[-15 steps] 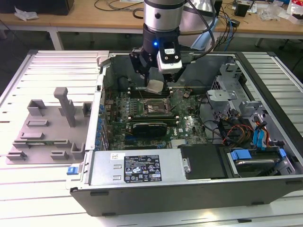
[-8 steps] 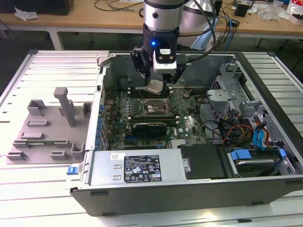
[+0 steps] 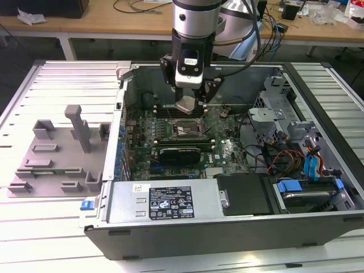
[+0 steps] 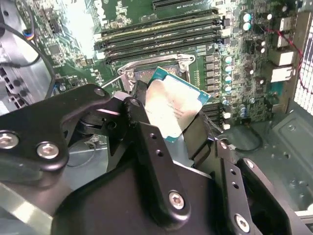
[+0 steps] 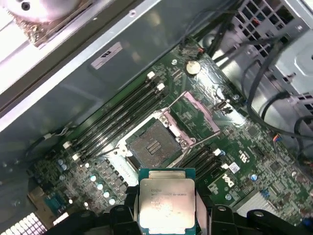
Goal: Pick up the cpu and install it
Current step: 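Place the cpu into insertion slot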
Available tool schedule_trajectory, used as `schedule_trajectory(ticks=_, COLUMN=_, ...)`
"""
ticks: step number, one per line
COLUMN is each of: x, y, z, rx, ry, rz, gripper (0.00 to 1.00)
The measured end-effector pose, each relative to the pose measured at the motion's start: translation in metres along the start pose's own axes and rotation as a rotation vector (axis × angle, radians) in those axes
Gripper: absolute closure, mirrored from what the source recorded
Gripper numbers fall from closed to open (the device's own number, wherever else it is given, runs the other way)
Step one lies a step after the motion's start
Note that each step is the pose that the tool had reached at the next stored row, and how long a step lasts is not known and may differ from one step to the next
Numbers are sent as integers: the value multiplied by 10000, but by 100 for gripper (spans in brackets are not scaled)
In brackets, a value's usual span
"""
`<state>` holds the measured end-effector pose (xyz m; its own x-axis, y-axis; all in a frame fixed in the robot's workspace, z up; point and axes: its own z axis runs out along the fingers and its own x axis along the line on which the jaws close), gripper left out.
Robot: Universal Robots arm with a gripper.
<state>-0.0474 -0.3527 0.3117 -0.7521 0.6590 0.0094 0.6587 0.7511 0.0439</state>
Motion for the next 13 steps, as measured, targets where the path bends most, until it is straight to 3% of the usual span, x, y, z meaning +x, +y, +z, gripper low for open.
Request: schedule_trajectory(ticks=13, x=0, y=0, z=5, rx=-22, ry=-102, rz=2305, gripper=45)
